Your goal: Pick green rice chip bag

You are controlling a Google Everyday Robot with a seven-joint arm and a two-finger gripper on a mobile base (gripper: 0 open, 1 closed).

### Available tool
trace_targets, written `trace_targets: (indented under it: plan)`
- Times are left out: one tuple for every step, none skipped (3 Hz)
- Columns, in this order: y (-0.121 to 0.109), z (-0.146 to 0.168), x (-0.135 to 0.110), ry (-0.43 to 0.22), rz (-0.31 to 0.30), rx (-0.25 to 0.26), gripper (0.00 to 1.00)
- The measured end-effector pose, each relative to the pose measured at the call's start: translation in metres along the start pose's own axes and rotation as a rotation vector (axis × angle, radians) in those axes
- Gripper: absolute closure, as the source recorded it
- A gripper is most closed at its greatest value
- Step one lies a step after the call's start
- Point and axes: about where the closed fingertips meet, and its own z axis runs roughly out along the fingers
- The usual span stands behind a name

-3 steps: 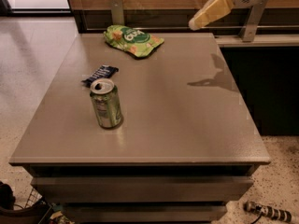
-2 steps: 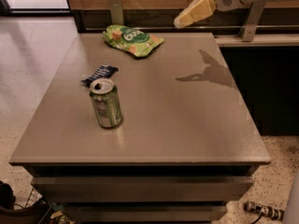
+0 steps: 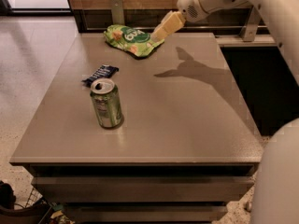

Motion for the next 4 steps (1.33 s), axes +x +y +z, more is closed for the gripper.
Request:
trace_targets:
  plan:
    - [0.014, 0.056, -0.005, 0.051, -0.035, -0.031, 0.00]
    - [0.023, 0.095, -0.013, 0.066, -0.042, -0.041, 0.00]
    - [0.007, 0.138, -0.018, 0.090, -0.018, -0.011, 0.00]
    - [-0.008, 0.157, -0.020, 0.110, -0.010, 0.022, 0.00]
